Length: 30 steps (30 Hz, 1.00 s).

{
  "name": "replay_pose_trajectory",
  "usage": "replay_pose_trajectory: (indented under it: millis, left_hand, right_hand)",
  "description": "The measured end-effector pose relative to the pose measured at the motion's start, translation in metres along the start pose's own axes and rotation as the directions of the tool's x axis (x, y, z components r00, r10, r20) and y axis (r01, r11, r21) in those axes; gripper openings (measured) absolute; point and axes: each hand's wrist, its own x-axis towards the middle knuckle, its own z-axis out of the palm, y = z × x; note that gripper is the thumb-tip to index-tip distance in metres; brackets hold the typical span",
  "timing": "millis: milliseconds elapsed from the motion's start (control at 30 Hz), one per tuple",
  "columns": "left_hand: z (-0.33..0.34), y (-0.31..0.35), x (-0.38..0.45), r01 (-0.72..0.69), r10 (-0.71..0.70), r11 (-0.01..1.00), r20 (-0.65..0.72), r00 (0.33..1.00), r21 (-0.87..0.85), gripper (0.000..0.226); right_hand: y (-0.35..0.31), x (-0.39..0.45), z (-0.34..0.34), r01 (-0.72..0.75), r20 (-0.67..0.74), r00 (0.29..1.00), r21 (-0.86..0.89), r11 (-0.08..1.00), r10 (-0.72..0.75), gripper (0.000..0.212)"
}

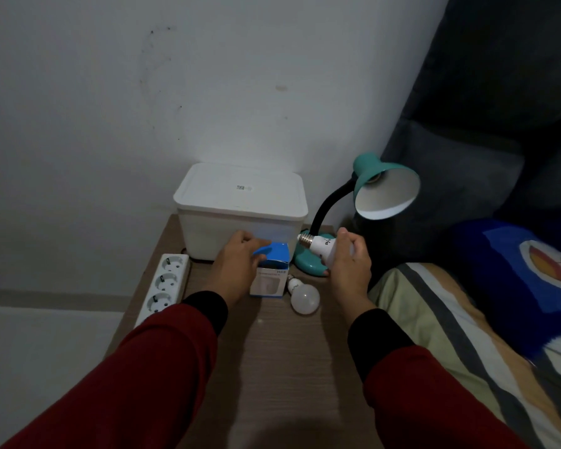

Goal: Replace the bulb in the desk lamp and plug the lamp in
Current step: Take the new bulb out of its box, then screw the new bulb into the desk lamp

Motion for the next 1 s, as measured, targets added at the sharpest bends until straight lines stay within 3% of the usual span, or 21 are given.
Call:
replay_pose_trajectory:
  millis: [233,433,600,700,800,1000]
  left_hand:
    - [0.003,-0.006,-0.005,-0.027,0.019,0.994,0.074,0.997,0.105,0.027]
    - [-0.003,-0.001,-0.005,-0.067,0.012,0.964,0.210,0.978,0.256,0.031]
    - [-0.018,0.020,0.010,-0.098,-0.042,0.912,0.329,0.944,0.398,0.030]
    - [-0.032,0.044,0.027,-0.072,-0.035,0.926,0.275,0.961,0.370,0.035]
    - [-0.044,0.079,0.050,-0.126,0.078,0.961,0.194,0.978,0.246,0.038]
    - [-0.041,0.160,0.095,-0.268,0.263,0.964,0.174,0.949,0.001,0.044]
  right_hand:
    - [0.000,0.003,0.007,-0.041,0.001,0.999,-0.040,0.998,0.041,0.032]
    - [-0.001,-0.002,0.003,-0.069,0.081,0.994,0.013,0.998,0.068,0.013]
    - [-0.011,-0.015,-0.005,0.025,-0.014,1.000,0.052,0.998,-0.024,0.037]
    - [-0.024,-0.021,-0.022,0.129,-0.149,0.981,0.033,0.991,-0.122,0.054]
    - [-0.036,-0.012,-0.040,0.155,-0.260,0.954,0.004,0.988,-0.149,0.056]
    - [-0.050,0.028,-0.061,0.111,-0.276,0.954,-0.035,0.993,-0.116,0.058]
